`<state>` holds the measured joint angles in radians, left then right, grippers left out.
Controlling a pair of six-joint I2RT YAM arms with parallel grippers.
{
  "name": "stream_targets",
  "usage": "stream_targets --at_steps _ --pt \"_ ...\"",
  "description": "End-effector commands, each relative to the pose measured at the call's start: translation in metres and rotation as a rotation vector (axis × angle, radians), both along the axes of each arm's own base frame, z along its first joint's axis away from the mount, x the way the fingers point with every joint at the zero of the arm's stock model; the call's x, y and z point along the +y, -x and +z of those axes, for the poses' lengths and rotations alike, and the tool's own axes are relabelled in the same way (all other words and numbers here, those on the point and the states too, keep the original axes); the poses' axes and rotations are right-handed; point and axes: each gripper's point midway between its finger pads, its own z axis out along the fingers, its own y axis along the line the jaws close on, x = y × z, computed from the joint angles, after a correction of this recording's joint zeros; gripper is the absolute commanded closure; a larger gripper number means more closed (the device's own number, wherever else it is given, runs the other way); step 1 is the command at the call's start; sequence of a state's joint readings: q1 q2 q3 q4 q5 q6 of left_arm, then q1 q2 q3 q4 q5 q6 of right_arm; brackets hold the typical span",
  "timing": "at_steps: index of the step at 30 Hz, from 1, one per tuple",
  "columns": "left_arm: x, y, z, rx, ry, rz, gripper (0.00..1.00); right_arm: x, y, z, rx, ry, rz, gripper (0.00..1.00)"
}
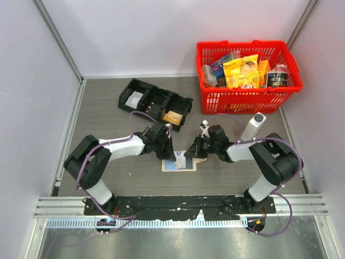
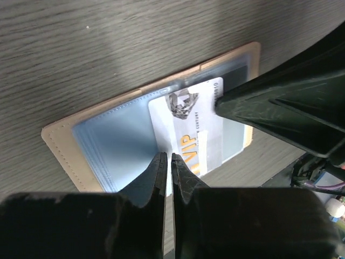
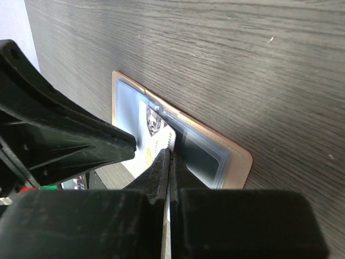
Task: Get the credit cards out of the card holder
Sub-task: Remove the credit card from the card holder.
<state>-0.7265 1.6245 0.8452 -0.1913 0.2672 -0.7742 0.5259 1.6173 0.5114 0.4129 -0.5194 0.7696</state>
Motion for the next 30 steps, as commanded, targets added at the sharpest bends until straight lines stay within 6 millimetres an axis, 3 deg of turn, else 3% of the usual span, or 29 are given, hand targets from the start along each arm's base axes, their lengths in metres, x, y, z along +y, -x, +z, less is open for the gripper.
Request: stream_targets --at_steps 1,7,11,16,19,21,25,30 --pt "-0.004 -0.002 -0.004 -0.008 -0.007 -0.030 0.91 0.004 -0.006 0.004 -0.024 -0.018 0.007 0.95" --pt "0.012 0.008 -0.031 0.048 -0.089 -0.034 0.93 0.007 -0.007 0.004 -0.022 -0.029 0.018 0.87" --pt "0.018 0.013 -0.039 0.059 -0.109 -0.035 0.94 0.008 -0.009 0.001 -0.016 -0.023 0.020 0.75" --pt "0.021 0.016 -0.044 0.065 -0.119 -0.035 0.94 0.012 -0.008 -0.001 -0.012 -0.034 0.049 0.76" --pt "0.021 0.015 -0.042 0.058 -0.116 -0.039 0.94 0.017 -0.004 0.000 -0.004 -0.047 0.084 0.86" --pt "0.021 0.013 -0.037 0.044 -0.113 -0.036 0.95 0.018 -0.004 0.000 -0.005 -0.047 0.085 0.99" --pt "0.020 0.007 -0.023 -0.003 -0.101 -0.018 0.92 0.014 -0.004 0.009 -0.035 -0.033 0.073 0.99" --pt "0.017 -0.006 0.012 -0.098 -0.039 0.025 0.79 0.001 -0.010 0.033 -0.104 -0.026 -0.002 0.99"
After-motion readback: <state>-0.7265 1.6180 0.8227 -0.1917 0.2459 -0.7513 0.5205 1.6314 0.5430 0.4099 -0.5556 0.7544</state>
